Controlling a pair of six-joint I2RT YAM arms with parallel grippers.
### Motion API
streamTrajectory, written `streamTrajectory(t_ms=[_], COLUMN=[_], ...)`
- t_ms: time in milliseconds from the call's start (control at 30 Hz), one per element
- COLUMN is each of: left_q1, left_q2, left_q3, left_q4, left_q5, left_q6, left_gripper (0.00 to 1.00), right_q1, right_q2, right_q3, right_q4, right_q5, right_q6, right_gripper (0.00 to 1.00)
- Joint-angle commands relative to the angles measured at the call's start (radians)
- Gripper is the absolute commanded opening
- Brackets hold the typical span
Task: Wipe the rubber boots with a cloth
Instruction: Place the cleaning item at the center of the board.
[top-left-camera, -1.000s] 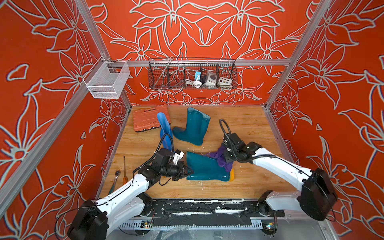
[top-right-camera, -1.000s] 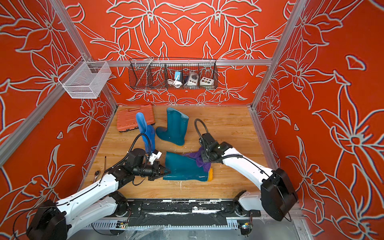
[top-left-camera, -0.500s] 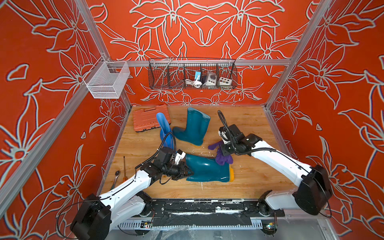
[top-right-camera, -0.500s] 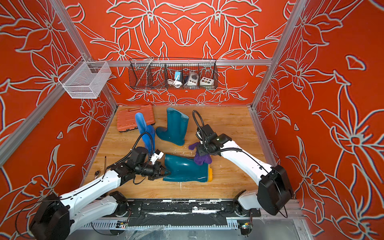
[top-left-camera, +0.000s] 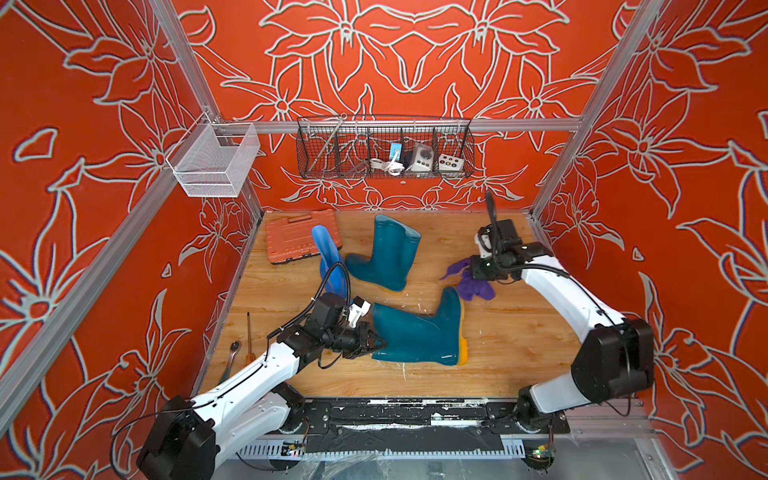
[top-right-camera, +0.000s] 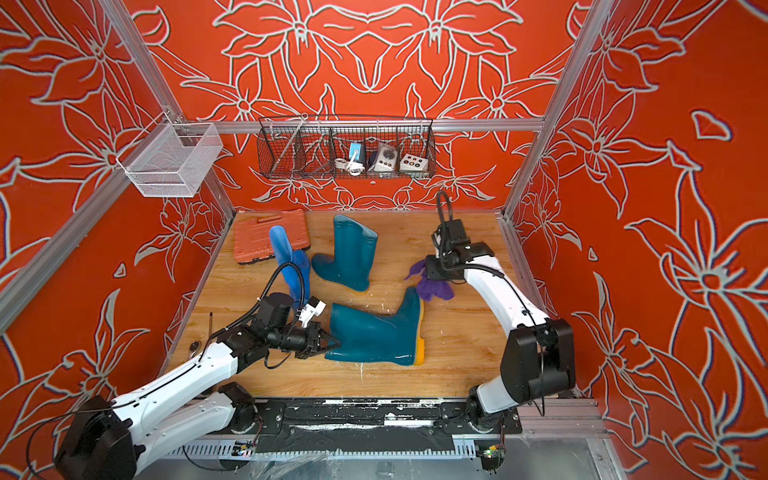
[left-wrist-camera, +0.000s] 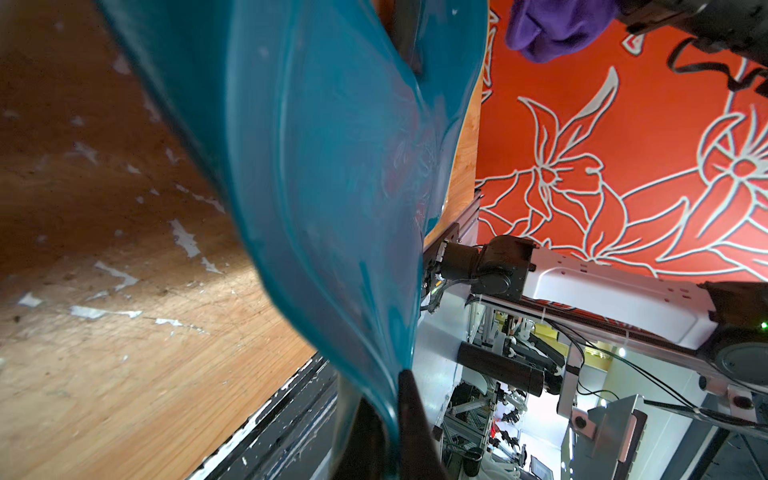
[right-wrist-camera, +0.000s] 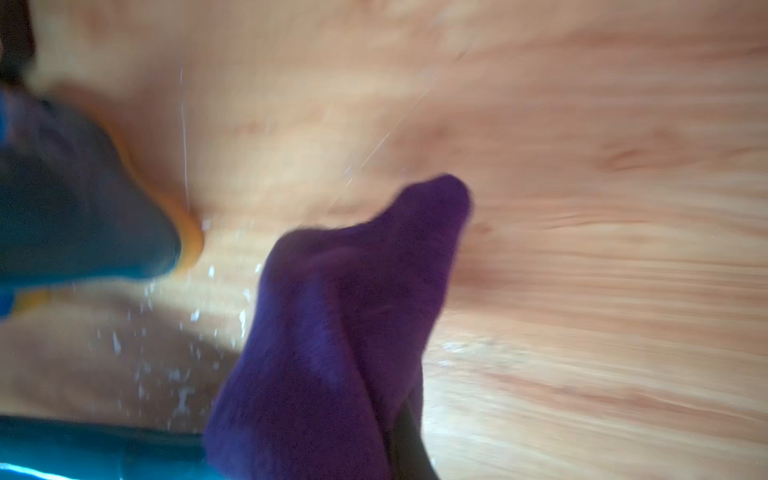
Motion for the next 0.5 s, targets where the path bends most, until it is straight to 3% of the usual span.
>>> streamTrajectory(t_ms=[0,67,100,267,467], left_q1=[0.002,0.002,0.002,0.0,-0.015], left_q2=[-0.016,-0.006,0.001,0.033,0.065], left_q3=[0.044,0.06,0.066,0.096,0.125], left_q4=[-0.016,-0.014,-0.016,-0.014,-0.017], left_q5=[-0.037,-0.043,-0.044,-0.038,-0.048], left_q6=[0.015,0.024,0.031,0.044,0.044], left_gripper=[0.0,0.0,0.0,0.0,0.0], right_q1=[-0.05,-0.072,-0.075,-0.079,-0.08], right_q2=[-0.059,-0.104,-0.124,-0.212,-0.283], right_q3=[-0.037,-0.112,-0.142,-0.218,-0.207], right_q4=[-0.111,-0.106,-0.103,-0.117,-0.131], right_q5=[0.054,0.074,0.087,0.148,0.196], right_q6=[-0.037,-0.037,-0.039,-0.015,-0.011], right_gripper=[0.15,0.49,0.61,0.98,0.99])
